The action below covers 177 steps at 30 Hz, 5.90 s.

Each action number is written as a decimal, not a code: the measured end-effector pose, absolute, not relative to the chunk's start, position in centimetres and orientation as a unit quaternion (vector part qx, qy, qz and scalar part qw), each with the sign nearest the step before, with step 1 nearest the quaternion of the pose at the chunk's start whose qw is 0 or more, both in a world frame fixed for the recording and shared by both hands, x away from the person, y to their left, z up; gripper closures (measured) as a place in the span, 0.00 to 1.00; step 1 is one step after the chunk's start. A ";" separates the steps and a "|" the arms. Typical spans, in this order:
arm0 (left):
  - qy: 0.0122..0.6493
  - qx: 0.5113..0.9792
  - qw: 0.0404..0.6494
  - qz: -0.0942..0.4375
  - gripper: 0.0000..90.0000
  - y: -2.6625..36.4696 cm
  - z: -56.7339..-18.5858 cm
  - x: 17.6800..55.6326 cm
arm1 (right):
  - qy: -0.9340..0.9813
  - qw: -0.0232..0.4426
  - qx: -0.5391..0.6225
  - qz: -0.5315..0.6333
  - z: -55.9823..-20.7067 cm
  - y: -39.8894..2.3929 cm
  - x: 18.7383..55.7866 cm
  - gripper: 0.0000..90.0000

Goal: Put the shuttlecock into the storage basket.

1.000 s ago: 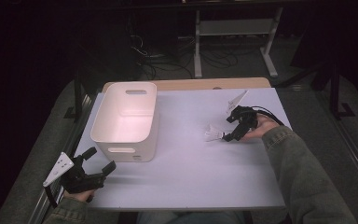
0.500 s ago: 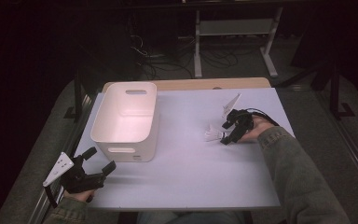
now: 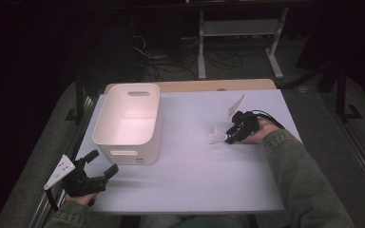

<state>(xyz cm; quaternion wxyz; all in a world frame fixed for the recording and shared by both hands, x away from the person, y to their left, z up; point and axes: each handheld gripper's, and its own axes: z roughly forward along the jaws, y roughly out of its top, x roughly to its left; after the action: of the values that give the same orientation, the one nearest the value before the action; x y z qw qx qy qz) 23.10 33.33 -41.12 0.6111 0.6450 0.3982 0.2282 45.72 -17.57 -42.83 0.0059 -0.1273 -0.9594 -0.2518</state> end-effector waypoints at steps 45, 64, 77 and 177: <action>0.398 0.645 0.611 0.230 0.00 33.3 -41.1 23.0 | -0.942 -0.003 -0.116 -0.315 -37.5 -16.5 42.2 0.71; 0.398 0.645 0.610 0.231 0.00 33.3 -41.1 23.0 | -0.924 0.016 -0.151 -0.350 -35.1 -15.1 40.4 0.70; 0.396 0.646 0.610 0.232 0.00 33.3 -41.1 23.1 | -0.911 0.018 -0.164 -0.377 -33.6 -14.4 39.4 0.71; 0.397 0.644 0.612 0.228 0.00 33.3 -41.1 23.1 | -0.904 0.014 -0.107 -0.414 -26.7 -1.7 40.6 0.71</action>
<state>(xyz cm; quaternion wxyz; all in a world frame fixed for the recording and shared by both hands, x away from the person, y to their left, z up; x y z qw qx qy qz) 23.08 33.28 -41.11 0.6124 0.6443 0.3972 0.2283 40.64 -1.67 -26.69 0.0144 -0.1075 -0.9038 -0.4139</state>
